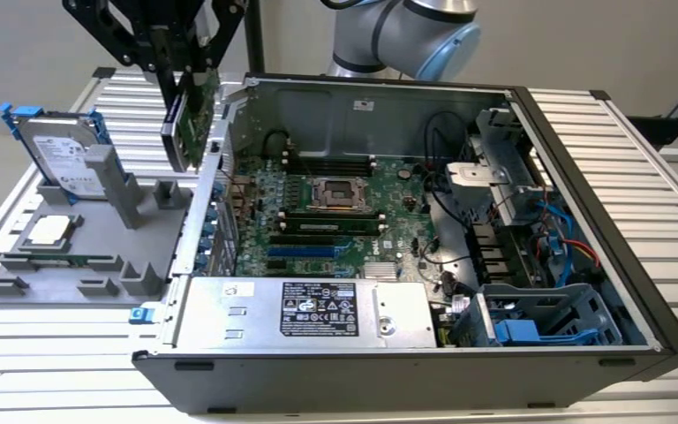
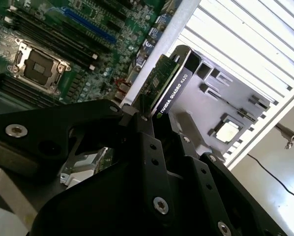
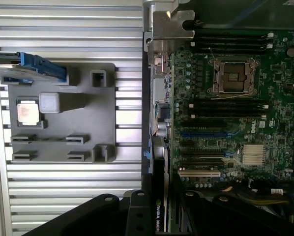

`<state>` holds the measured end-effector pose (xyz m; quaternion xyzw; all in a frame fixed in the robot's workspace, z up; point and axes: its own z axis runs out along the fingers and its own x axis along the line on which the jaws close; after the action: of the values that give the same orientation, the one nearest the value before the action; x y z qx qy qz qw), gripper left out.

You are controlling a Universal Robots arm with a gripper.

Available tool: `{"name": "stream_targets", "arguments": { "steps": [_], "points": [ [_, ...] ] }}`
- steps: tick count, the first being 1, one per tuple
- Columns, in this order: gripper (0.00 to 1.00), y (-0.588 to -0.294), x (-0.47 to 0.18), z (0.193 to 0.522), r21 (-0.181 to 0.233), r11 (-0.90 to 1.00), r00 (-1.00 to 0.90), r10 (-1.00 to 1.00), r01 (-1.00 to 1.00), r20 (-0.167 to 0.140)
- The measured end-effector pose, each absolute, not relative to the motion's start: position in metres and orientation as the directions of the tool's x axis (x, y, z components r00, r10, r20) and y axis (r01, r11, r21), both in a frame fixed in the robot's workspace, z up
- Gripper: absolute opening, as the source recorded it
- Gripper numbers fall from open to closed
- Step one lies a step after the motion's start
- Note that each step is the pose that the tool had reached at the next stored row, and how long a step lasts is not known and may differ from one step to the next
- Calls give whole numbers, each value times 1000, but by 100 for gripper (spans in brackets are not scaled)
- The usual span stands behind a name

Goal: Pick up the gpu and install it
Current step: 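Pick up the gpu and move the gpu toward the slot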

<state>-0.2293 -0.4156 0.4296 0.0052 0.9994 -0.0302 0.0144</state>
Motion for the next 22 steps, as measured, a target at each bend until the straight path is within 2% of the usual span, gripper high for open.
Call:
{"name": "stream_targets", "arguments": {
  "steps": [22],
  "points": [
    [0,-416,-213,430,-60,998,-1000,9,11,-29]
  ]
}}
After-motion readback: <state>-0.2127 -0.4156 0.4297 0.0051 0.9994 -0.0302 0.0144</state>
